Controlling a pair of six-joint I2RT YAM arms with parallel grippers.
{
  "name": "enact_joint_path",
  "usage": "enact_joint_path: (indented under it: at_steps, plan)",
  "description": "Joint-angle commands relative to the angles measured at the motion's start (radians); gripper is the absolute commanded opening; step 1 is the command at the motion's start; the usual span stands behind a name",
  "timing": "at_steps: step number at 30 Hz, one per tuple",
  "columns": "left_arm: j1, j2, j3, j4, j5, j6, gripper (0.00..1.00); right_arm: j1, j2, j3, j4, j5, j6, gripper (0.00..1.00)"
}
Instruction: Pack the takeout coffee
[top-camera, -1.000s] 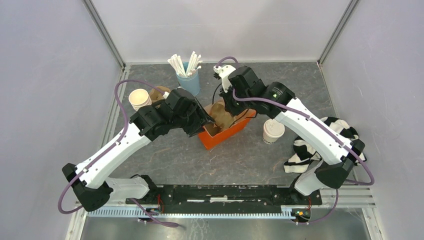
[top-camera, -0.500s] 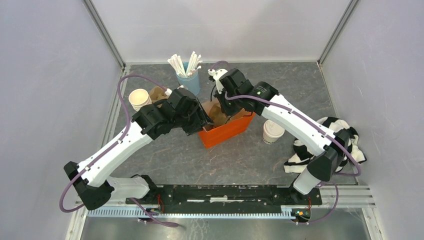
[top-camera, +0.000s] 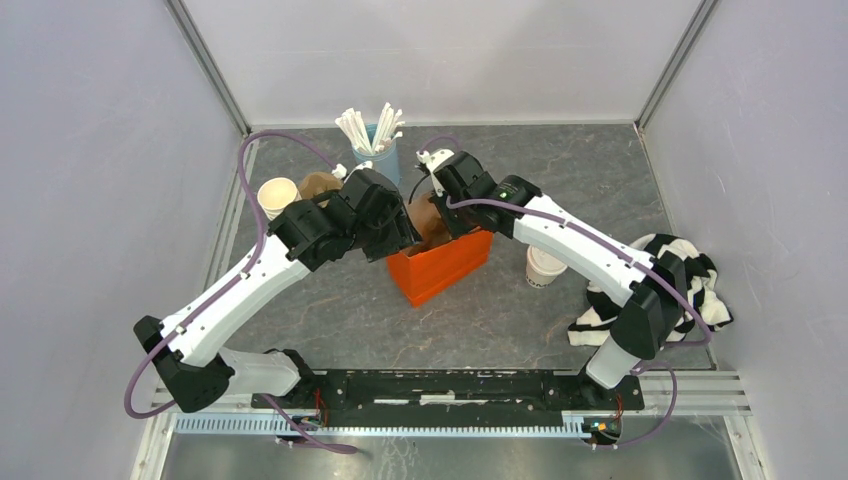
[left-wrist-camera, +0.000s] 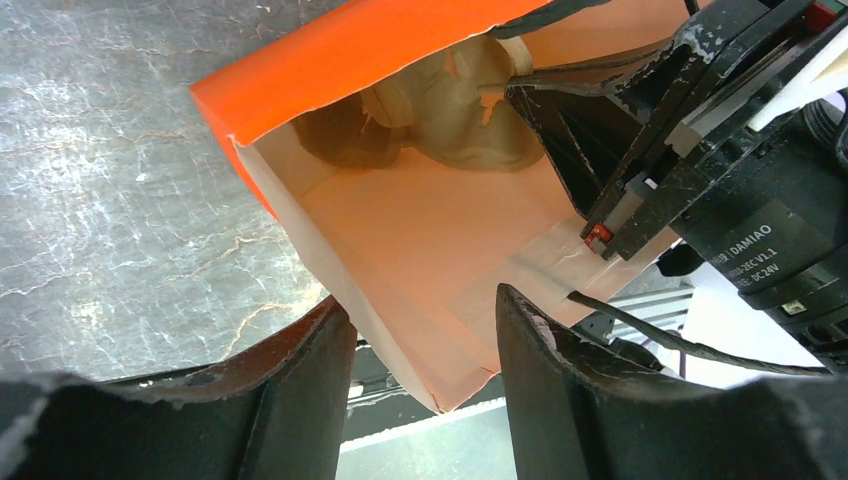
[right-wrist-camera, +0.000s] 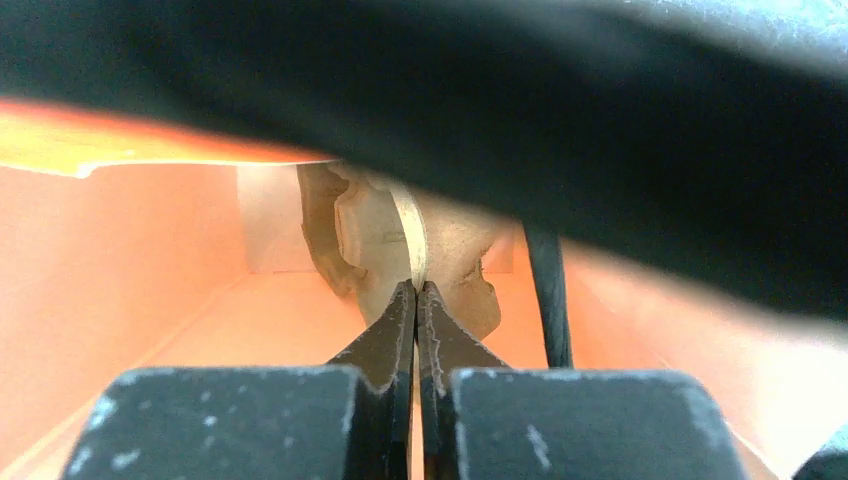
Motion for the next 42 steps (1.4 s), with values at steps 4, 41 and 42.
enact_joint_path:
  at_steps: [4,41,42]
  plan:
    - [0.006,-0.009,0.036,-0.025,-0.063,0.07,0.61,0.005,0.027,-0.009,0.04,0.049,-0.031,0.05]
    - [0.036,-0.056,0.057,0.043,0.01,0.094,0.83,0.002,-0.077,0.339,-0.147,0.12,-0.039,0.83]
    - [0.038,-0.049,0.058,0.043,0.014,0.093,0.82,0.0,-0.074,0.366,-0.154,0.12,-0.04,0.84]
